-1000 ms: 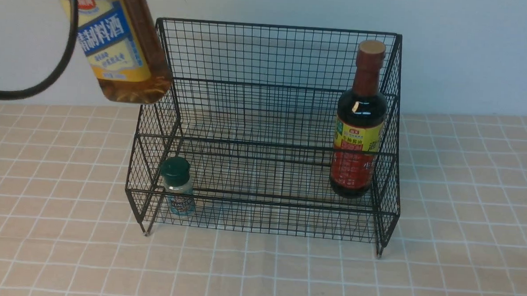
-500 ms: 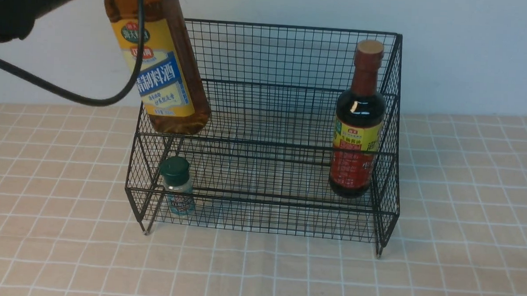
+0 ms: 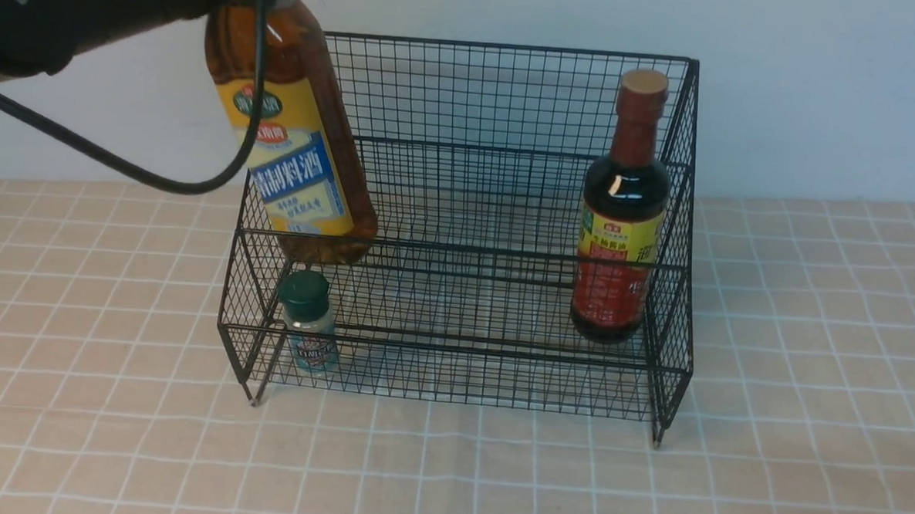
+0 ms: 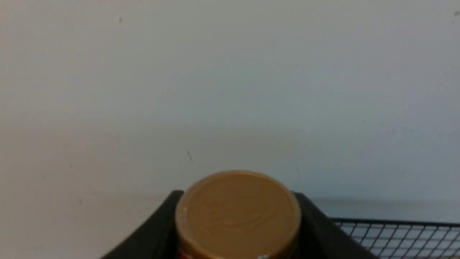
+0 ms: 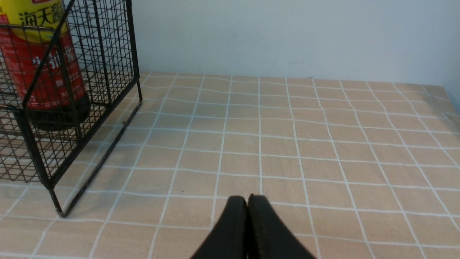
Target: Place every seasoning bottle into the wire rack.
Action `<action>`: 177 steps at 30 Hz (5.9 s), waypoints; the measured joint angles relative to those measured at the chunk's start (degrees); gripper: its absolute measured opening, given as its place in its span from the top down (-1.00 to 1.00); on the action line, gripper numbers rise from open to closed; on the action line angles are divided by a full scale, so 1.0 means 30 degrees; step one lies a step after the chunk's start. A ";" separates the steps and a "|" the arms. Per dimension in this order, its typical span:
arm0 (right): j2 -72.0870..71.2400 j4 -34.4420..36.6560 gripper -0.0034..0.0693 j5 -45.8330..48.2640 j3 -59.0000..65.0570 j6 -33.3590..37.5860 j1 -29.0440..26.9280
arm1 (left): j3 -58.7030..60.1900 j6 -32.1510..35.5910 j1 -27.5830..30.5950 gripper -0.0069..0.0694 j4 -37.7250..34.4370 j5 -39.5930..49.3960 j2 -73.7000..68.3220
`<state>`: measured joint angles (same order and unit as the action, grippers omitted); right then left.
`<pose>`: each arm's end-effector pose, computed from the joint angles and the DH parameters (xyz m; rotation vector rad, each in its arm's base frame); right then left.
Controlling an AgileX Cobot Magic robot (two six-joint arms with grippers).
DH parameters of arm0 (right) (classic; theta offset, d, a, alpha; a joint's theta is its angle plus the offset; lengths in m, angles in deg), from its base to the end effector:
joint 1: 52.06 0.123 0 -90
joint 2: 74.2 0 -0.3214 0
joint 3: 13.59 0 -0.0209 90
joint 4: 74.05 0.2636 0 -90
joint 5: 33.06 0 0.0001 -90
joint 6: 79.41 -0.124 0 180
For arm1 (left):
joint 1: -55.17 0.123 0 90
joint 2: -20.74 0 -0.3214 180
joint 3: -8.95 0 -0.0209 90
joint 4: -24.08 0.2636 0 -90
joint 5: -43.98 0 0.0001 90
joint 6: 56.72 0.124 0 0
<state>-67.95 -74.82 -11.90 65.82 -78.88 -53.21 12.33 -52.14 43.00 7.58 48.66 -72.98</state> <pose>0.0604 -0.0018 0.1628 0.0018 1.8645 -0.0335 0.3967 -0.0885 0.4069 0.0216 1.7842 -0.3233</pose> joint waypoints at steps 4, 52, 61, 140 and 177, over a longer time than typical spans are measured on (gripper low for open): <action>0.0000 0.0000 0.94 0.0000 0.0000 0.0000 0.0000 | 0.0000 0.0000 0.0000 0.00 0.0019 0.0764 -0.0084; 0.0000 0.0000 0.94 0.0000 -0.0014 0.0017 0.0000 | -0.0014 0.1470 -0.2092 -0.02 0.1155 0.3350 -0.0995; 0.0000 0.0000 0.94 0.0000 -0.0014 -0.0002 0.0000 | -0.0284 0.2869 -0.2115 -0.37 0.1902 0.2273 0.0805; 0.0000 0.0000 0.94 0.0056 -0.0014 -0.0002 0.0000 | 2.5389 0.0702 0.4204 0.84 0.4830 0.5700 2.9159; 0.0000 0.0000 0.94 0.0056 -0.0014 0.0263 0.0000 | 2.5389 0.0702 0.4204 0.84 0.4830 0.5686 2.9159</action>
<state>-67.95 -74.82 -11.73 65.78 -78.09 -53.21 88.50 -50.03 55.61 22.07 65.72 14.49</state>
